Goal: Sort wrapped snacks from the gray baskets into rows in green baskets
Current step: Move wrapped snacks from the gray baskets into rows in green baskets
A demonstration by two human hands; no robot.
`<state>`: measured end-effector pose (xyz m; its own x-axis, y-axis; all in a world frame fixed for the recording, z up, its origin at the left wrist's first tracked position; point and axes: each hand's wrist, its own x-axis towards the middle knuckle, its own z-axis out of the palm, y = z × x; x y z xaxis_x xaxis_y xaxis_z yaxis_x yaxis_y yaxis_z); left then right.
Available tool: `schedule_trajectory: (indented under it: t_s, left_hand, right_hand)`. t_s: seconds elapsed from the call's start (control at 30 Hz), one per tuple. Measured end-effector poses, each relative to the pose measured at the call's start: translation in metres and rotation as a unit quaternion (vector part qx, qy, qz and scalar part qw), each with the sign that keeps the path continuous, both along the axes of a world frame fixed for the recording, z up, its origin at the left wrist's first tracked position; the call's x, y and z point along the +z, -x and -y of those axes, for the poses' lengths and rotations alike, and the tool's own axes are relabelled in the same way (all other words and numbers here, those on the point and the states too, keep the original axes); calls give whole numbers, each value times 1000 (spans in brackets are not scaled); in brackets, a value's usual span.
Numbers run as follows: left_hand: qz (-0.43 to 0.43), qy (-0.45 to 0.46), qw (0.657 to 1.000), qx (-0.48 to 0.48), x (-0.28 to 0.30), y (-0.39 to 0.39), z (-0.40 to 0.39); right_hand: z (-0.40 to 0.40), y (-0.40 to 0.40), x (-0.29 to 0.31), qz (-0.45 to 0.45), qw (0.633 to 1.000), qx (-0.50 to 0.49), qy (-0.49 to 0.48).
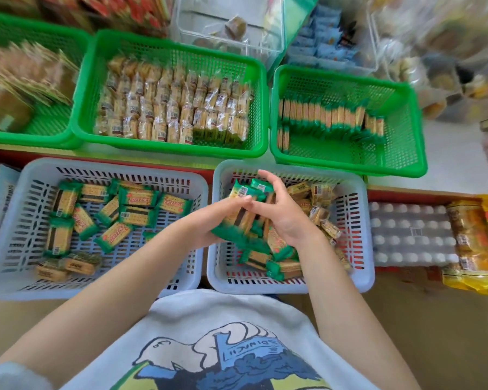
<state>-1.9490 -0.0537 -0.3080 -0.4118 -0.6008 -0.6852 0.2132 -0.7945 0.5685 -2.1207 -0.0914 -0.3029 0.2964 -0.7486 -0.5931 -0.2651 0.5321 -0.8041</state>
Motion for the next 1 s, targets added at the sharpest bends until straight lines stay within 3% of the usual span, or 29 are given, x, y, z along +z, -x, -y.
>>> schedule_trajectory:
  t_s: [0.2, 0.3, 0.4, 0.6, 0.8, 0.9, 1.0]
  left_hand:
    - [-66, -45, 994, 77, 18, 3, 14]
    - [-94, -55, 992, 70, 23, 16, 16]
    - [-77, -49, 994, 67, 30, 37, 21]
    - [-84, 9, 984, 155, 42, 73, 50]
    - [-4, 71, 983, 168, 45, 149, 90]
    - [97, 116, 969, 195, 31, 171, 118]
    - [64, 125, 977, 162, 19, 179, 140]
  right_hand:
    - [14, 7, 37, -61, 997, 0, 55]
    - [14, 9, 40, -79, 995, -15, 64]
    - [16, 12, 40, -70, 994, -21, 76]
    - [40, 51, 37, 16, 986, -154, 55]
    - [50, 88, 22, 83, 987, -134, -32]
    - [75, 120, 25, 78, 991, -87, -59]
    - [109, 143, 21, 30, 997, -56, -38]
